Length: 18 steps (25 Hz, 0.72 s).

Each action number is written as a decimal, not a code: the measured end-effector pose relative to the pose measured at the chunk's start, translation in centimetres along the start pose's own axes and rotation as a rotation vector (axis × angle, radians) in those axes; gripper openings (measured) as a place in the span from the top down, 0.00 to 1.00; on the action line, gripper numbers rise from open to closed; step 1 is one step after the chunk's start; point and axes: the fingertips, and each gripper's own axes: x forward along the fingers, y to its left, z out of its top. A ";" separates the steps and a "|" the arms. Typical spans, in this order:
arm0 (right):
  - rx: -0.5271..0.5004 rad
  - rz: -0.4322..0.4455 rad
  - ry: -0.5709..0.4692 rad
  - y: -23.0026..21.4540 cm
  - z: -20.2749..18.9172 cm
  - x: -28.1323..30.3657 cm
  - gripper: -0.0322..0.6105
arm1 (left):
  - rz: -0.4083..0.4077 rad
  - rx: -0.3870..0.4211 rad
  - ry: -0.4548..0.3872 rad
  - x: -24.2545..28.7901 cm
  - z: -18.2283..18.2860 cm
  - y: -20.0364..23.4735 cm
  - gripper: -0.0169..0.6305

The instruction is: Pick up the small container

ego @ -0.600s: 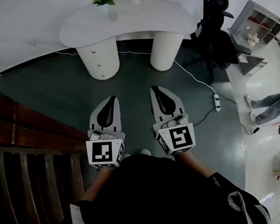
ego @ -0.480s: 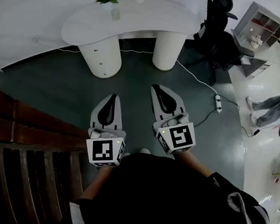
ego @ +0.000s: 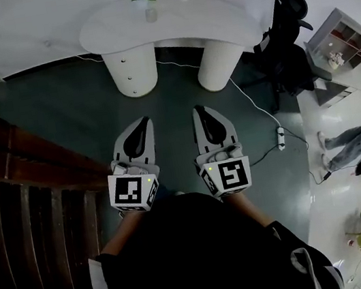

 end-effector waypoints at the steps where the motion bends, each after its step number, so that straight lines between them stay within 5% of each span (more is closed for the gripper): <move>1: -0.004 -0.001 0.001 -0.3 0.0 0.1 0.92 | -0.001 0.004 -0.001 0.3 0.1 -0.1 0.96; 10: -0.022 0.013 0.014 -1.4 -2.3 3.5 0.90 | -0.017 0.000 -0.002 3.6 -1.0 1.9 0.96; 18: -0.026 0.023 0.069 -2.9 -5.5 10.9 0.75 | -0.035 -0.005 0.010 9.8 -2.8 7.0 0.96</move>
